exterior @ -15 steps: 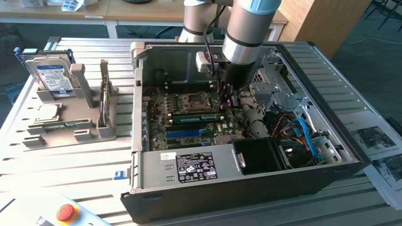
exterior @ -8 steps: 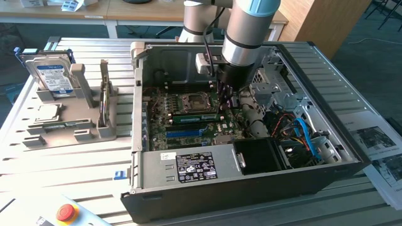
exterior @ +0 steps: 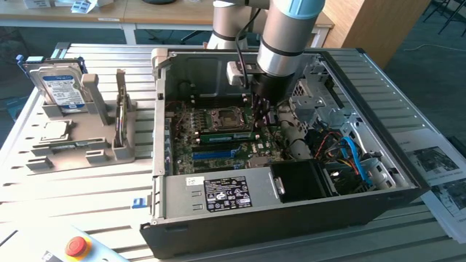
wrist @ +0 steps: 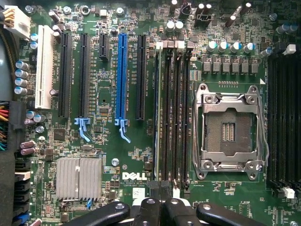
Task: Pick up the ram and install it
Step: 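Press down the ram until it locks into place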
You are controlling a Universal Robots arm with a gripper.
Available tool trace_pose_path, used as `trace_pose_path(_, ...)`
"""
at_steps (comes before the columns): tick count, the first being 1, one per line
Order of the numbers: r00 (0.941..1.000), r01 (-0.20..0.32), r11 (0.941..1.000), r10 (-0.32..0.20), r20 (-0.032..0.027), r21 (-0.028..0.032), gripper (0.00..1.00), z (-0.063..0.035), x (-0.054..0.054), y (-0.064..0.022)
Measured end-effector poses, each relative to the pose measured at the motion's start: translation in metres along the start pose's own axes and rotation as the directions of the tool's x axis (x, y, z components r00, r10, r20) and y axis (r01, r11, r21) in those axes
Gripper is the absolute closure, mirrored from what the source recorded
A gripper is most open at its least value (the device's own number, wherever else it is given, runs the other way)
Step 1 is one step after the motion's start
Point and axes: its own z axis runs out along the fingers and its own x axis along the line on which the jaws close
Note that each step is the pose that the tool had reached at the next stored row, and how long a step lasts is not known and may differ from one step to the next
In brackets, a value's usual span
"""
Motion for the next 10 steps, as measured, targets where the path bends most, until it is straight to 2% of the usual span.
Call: trace_pose_path(10, 1.0, 0.0, 1.0, 0.0, -0.0002, -0.0001, 0.89, 0.0038, 0.0, -0.0001)
